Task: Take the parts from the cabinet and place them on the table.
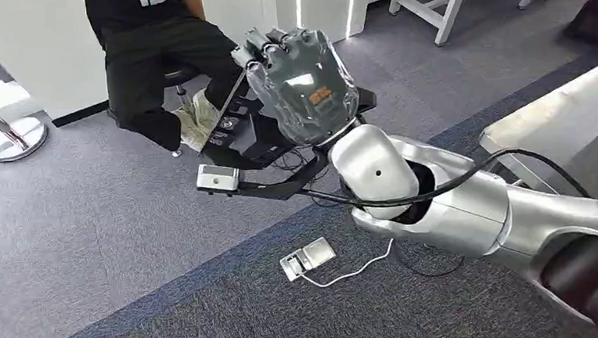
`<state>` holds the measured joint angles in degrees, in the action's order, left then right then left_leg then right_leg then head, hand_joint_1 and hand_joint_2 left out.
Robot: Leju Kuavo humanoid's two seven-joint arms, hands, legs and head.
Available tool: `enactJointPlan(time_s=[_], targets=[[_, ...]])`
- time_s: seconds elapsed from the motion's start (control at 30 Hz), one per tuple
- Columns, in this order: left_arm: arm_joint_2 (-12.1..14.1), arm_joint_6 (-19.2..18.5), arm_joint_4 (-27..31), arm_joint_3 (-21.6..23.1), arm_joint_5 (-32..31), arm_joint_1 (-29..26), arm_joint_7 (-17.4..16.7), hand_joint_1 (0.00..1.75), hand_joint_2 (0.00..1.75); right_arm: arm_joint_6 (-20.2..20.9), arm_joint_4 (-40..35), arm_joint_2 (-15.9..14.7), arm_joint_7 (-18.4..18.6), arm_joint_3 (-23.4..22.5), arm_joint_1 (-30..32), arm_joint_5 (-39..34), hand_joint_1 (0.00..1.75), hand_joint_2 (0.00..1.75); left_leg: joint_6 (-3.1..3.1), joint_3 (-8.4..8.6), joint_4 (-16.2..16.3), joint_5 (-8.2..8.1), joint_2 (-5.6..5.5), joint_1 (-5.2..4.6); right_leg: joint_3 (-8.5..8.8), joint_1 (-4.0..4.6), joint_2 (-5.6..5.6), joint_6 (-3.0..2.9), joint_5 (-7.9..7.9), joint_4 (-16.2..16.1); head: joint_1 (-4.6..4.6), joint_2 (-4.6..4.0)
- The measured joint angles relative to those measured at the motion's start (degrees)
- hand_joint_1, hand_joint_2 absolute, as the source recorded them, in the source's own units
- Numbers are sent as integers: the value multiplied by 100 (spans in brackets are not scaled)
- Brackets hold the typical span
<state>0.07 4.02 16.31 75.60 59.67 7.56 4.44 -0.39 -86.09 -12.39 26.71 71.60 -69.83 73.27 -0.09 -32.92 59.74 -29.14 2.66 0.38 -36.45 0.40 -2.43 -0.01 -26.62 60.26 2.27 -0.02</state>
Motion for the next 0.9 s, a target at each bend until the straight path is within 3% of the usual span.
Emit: enactJointPlan(time_s=[0.07, 0.1, 0.13, 0.17, 0.23, 0.27, 0.3, 0.33, 0.37, 0.43, 0.47, 0.5, 0.6, 0.63, 0.67, 0.7, 0.73, 0.77, 0.8, 0.83, 0.87, 0.9], targets=[[0, 0, 0, 0, 0, 1, 0, 0, 175, 2, -9, -20, 0, -33, -9, 4, 175, 175, -54, 45, -40, -3, 78, 12, -7, 16, 87, -40, -9, -2, -39, 0], [0, 0, -2, 0, 2, 4, 0, 0, 175, 2, -13, -24, 0, -39, -24, 4, 175, 175, -94, 80, -46, -24, 113, -7, 26, -15, 124, -84, 16, -57, -44, 0], [9, 2, -4, 0, -4, 1, 0, 0, 175, 0, -26, -26, 0, -59, -35, 9, 175, 175, -119, 88, 35, -102, -5, 26, 72, -47, 144, -114, 36, -105, -61, 0], [9, 0, -4, 0, -9, 2, 7, 0, 175, 2, -31, -26, 0, -74, -61, 11, 175, 175, -115, -28, 305, -286, -126, 23, 80, -52, 173, -164, 39, -108, -96, 0], [11, 0, -4, 0, -7, 4, 13, 0, 175, 2, -42, -26, 0, -76, -64, 13, 175, 175, -124, -446, 1169, -689, -214, 19, 85, -36, 249, -194, 29, -105, -210, 0], [15, -2, -4, 0, -4, 8, 33, 0, 175, 7, -41, -26, 0, -76, -59, 13, 175, 175, -131, -633, 1534, -798, -232, 12, 85, -25, 291, -203, 23, -99, -229, 0], [18, -13, -4, 0, -4, 21, 42, 0, 175, 9, -42, -26, 0, -76, -59, 13, 175, 175, -135, -723, 1703, -784, -234, 3, 90, -19, 338, -207, 20, -88, -238, 0], [20, -24, -4, 0, -4, 25, 42, 0, 175, 11, -42, -26, 0, -76, -58, 13, 175, 175, -125, -677, 1606, -645, -235, -2, 100, -17, 395, -211, 14, -81, -253, 0], [20, -24, -4, 0, -4, 16, 42, 0, 175, 11, -42, -26, 0, -76, -59, 15, 175, 175, -115, -528, 1267, -389, -243, 2, 111, -15, 461, -205, 7, -68, -275, 0], [20, -22, -4, 0, -4, 13, 33, 0, 175, 13, -44, -26, 0, -76, -60, 15, 175, 175, -99, -144, 314, 142, -360, 29, 117, -20, 567, -175, -23, -28, -302, 0], [17, -22, -4, 0, -5, 9, 31, 0, 175, 15, -44, -28, 0, -76, -64, 15, 175, 175, -85, -101, 210, 54, -541, 38, 92, -3, 602, -149, -35, -7, -302, 0], [17, -24, -4, 0, -7, 4, 31, 0, 175, 20, -46, -28, 0, -76, -70, 17, 175, 175, -76, -52, 23, 32, -538, 43, 33, -2, 665, -130, -33, 39, -315, 0], [13, -24, -2, 0, 4, -2, 31, 0, 175, 20, -50, -46, 0, -76, -74, 26, 175, 175, -10, -78, 24, 65, -464, 32, 3, -11, 744, -48, 16, -4, -273, 0], [2, -20, -2, 0, 11, 11, 31, 0, 175, 20, -50, -52, 0, -76, -77, 26, 175, 175, 30, -59, -15, 91, -405, 57, -7, -6, 645, -16, -39, 24, -282, 0], [2, -9, -2, 0, 11, 14, 24, 0, 175, 22, -50, -59, 2, -79, -86, 26, 175, 175, 41, -50, -28, 97, -380, 60, -39, -7, 491, 16, -124, 128, -234, 0], [2, 4, -2, 0, 17, 5, 15, 0, 175, 22, -50, -61, 9, -79, -99, 26, 175, 175, 74, -47, -33, 96, -324, 60, -206, -18, 370, 58, -344, 498, -158, 0], [2, 18, -2, 0, 26, 2, 9, 0, 175, 20, -50, -59, 11, -79, -98, 26, 175, 175, 81, -46, -33, 91, -281, 60, -422, -34, 320, 87, -558, 957, -151, 0], [2, 30, -2, 0, 28, 2, -4, 0, 175, 20, -48, -61, 20, -79, -88, 24, 175, 175, 86, -46, -33, 87, -236, 61, -648, -50, 298, 106, -735, 1423, -136, 0], [2, 39, -2, 0, 35, -1, -11, 0, 175, 20, -48, -70, 26, -79, -77, 20, 175, 175, 94, -44, -33, 81, -191, 62, -829, -70, 295, 120, -810, 1776, -118, 0], [2, 42, -2, 0, 42, 0, -15, 0, 175, 20, -48, -81, 31, -79, -66, 11, 175, 175, 89, -40, -33, 75, -152, 64, -883, -91, 293, 127, -744, 1825, -83, 0], [2, 44, -2, 0, 44, 1, -20, 0, 175, 20, -48, -87, 33, -79, -63, 9, 175, 175, 86, -34, -33, 68, -121, 66, -820, -104, 286, 128, -625, 1683, -68, 0], [2, 44, -2, 0, 46, 3, -26, 0, 175, 22, -48, -90, 33, -79, -63, -2, 175, 175, 78, -24, -32, 59, -92, 70, -661, -118, 266, 131, -411, 1333, -54, 0]])
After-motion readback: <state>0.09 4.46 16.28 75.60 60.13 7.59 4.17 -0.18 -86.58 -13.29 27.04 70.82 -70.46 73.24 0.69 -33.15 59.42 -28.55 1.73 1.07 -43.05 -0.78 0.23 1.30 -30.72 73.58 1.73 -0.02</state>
